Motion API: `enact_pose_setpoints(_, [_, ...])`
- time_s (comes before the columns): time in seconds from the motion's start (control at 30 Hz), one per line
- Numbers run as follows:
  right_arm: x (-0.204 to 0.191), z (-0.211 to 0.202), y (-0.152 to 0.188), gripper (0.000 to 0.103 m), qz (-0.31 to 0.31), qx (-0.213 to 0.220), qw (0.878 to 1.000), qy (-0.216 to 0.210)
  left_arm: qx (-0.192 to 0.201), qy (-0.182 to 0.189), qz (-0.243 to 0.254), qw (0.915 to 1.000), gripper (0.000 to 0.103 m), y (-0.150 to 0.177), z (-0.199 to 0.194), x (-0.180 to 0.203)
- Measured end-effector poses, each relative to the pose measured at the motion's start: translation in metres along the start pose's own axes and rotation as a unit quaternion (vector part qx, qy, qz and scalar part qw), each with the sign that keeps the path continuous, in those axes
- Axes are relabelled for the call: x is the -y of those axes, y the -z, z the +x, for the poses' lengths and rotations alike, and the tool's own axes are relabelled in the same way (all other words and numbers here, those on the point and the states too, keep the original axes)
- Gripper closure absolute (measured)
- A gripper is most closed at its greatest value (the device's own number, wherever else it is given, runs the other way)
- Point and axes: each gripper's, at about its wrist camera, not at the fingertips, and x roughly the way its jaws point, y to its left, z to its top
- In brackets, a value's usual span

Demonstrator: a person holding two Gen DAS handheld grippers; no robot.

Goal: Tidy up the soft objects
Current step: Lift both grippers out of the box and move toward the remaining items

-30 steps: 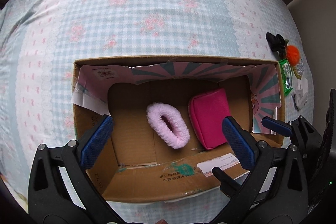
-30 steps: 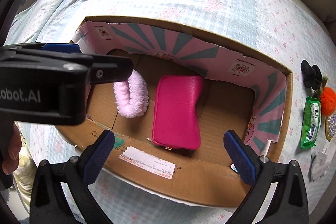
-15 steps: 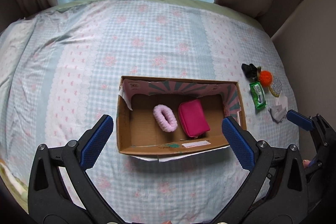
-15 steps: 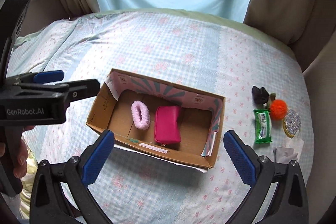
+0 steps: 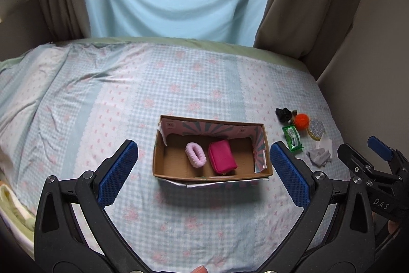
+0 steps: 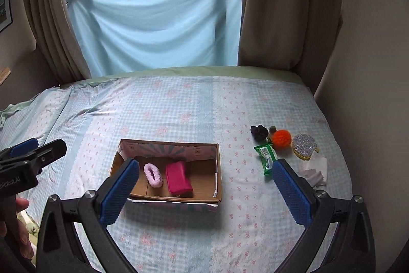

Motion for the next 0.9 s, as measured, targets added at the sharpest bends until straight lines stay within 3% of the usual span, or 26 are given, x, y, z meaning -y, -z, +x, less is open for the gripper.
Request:
enact_pose_setpoints(0.27, [0.063, -0.025, 0.007, 0.0, 0.053, 0.029, 0.997, 0.055, 0.009, 0.03, 0.017, 0.9994, 0.0, -0.005, 0.002, 0.049])
enact_pose_setpoints(0.47, [0.135, -0.024, 0.014, 0.0, 0.084, 0.033, 0.993, 0.077, 0.007, 0.036, 0.026, 0.999, 0.0, -0.004, 0.02, 0.112])
enact_pose_setpoints(0.73, [0.243, 0.008, 0.011, 0.0, 0.066, 0.039, 0.994, 0.074, -0.007, 0.031, -0.009, 0.9995, 0.0, 0.001, 0.071, 0.202])
enact_pose_setpoints(0.9, [0.294, 0.048, 0.028, 0.0, 0.075, 0.018, 0.995, 0.066, -0.031, 0.031, -0.032, 0.9985, 0.0, 0.007, 0.122, 0.249])
